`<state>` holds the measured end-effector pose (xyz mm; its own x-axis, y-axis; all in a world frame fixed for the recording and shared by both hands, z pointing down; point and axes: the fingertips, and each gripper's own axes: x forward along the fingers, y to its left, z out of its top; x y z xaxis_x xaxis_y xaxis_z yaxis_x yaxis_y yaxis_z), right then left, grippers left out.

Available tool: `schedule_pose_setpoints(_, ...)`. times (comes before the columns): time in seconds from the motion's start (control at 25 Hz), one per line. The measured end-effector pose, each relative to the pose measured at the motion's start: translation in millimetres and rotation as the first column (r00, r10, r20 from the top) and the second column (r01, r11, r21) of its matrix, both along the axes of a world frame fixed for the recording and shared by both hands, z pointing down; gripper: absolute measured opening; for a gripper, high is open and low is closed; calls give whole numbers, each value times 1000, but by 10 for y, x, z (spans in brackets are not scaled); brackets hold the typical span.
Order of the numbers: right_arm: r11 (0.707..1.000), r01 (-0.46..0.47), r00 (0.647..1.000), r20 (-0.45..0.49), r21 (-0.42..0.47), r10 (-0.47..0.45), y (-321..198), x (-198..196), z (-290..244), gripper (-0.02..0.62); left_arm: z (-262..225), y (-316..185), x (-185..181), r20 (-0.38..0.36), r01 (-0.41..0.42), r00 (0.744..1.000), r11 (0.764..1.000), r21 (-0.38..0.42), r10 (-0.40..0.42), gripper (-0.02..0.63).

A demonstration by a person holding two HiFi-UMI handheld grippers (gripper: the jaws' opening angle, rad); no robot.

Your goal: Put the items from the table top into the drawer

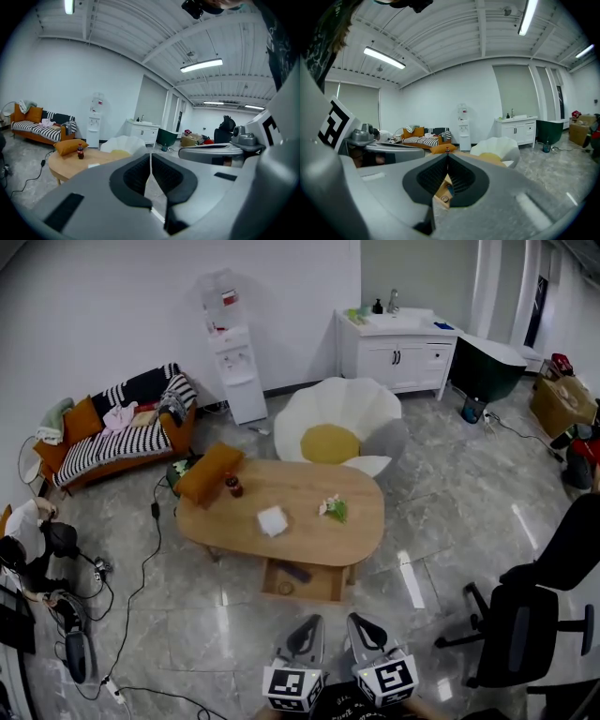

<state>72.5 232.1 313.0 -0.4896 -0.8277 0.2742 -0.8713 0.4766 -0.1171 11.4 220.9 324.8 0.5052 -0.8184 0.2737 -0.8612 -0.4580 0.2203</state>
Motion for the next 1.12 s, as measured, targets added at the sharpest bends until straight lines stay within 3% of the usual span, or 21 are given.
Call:
schedule_pose_setpoints(0.64,998,68,998,-12,19,-67,-960,596,-55,5,-44,-839,563,10,67,998,998,-4,-67,20)
schedule_pose_setpoints(1.12,993,118,993,-24,14,-117,-1338,724,-16,5,37,-1154,661,-6,124,992,992,-29,-124,20)
